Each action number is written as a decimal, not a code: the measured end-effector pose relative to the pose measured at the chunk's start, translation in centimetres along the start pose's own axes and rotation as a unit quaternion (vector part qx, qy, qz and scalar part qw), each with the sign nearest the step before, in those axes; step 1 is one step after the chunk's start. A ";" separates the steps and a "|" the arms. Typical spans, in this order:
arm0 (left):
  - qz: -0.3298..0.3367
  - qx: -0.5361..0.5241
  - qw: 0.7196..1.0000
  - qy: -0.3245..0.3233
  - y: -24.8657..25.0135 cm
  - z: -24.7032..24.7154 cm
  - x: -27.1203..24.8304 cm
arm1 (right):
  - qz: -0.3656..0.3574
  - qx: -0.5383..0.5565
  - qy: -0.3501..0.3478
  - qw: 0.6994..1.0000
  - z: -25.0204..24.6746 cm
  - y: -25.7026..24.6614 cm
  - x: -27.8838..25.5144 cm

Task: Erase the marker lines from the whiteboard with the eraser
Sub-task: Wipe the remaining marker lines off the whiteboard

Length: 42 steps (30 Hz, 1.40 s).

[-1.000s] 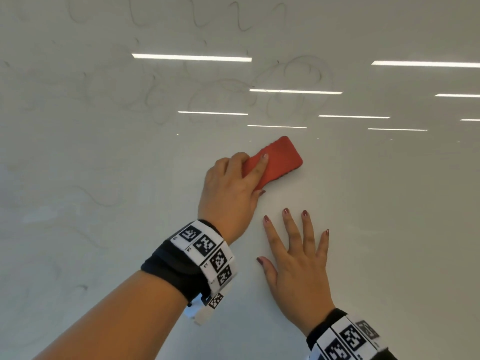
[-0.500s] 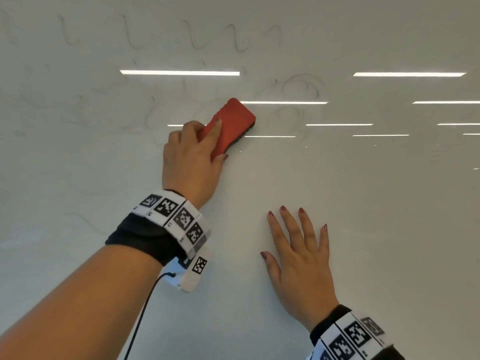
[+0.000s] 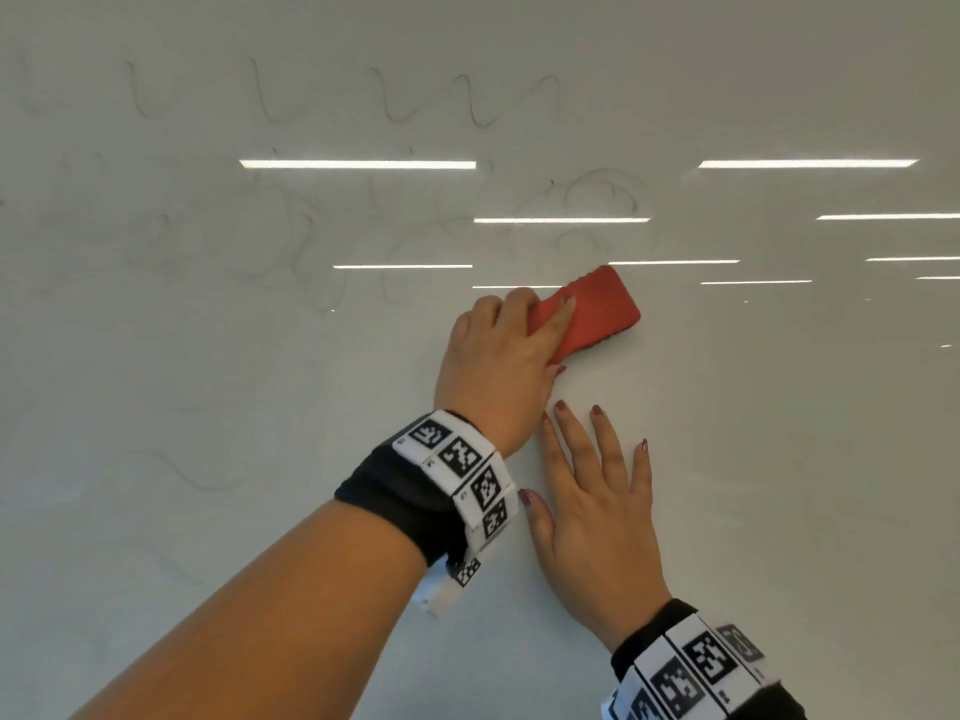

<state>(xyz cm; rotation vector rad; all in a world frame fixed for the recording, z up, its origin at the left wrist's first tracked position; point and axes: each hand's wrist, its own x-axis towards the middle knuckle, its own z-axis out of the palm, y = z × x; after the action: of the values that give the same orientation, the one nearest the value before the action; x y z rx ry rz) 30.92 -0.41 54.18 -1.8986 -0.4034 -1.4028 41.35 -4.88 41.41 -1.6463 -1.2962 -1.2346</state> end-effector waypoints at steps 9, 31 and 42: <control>-0.148 0.018 0.989 0.008 -5.6 -2.1 3.3 | -0.028 -0.017 -0.014 0.999 -0.8 1.0 0.0; -0.004 0.049 0.999 -0.020 2.0 1.3 9.9 | -0.060 0.011 0.002 0.998 -1.1 4.0 -0.5; -0.108 0.042 0.993 0.001 -2.9 -0.3 8.7 | -0.023 -0.009 -0.018 1.000 -1.4 5.5 -1.3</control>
<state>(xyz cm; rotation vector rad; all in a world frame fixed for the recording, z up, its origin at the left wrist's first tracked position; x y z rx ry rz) 32.01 -0.12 63.32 -1.8282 -0.6722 -1.5018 46.25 -7.99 40.80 -1.6659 -1.3555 -1.2524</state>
